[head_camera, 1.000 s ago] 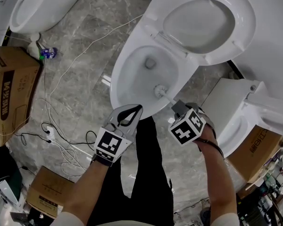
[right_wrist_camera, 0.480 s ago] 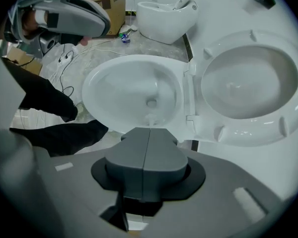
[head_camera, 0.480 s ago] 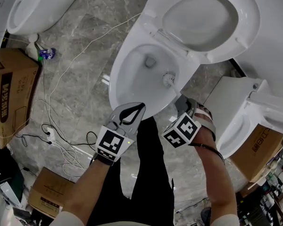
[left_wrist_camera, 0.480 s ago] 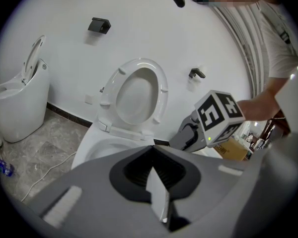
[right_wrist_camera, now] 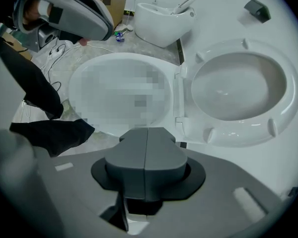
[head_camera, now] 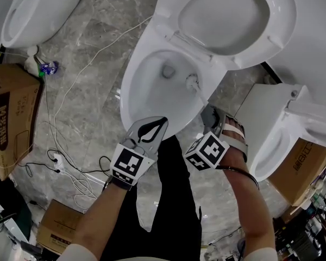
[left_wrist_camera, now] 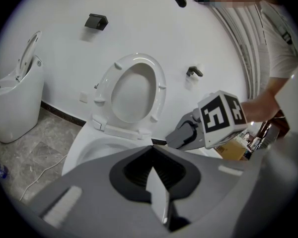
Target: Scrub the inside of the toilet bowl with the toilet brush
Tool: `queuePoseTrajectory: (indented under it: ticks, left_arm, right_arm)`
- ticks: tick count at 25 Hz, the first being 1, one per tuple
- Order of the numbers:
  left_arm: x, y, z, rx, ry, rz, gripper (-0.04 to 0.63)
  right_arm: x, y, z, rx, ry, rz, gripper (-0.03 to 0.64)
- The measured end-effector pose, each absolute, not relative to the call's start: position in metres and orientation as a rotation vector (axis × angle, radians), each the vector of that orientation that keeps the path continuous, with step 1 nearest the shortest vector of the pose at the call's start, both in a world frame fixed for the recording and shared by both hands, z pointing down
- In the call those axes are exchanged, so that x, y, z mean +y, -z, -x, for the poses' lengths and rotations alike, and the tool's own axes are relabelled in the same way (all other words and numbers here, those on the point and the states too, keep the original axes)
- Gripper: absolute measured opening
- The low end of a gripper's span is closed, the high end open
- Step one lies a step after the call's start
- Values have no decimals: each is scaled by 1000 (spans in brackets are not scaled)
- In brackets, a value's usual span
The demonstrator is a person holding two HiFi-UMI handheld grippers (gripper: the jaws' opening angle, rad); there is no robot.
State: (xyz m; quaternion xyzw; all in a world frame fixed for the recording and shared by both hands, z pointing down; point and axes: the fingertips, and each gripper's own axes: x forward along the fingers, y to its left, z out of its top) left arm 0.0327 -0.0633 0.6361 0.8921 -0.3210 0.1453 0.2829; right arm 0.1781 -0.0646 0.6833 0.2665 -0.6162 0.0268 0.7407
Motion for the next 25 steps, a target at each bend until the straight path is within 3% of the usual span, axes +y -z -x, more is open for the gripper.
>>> queuePoseTrajectory:
  ticks: [25]
  left_arm:
    - [-87, -654, -37, -850, -395, -2436, 6]
  right_arm:
    - [-129, -698, -157, -1515, 6, -856, 167]
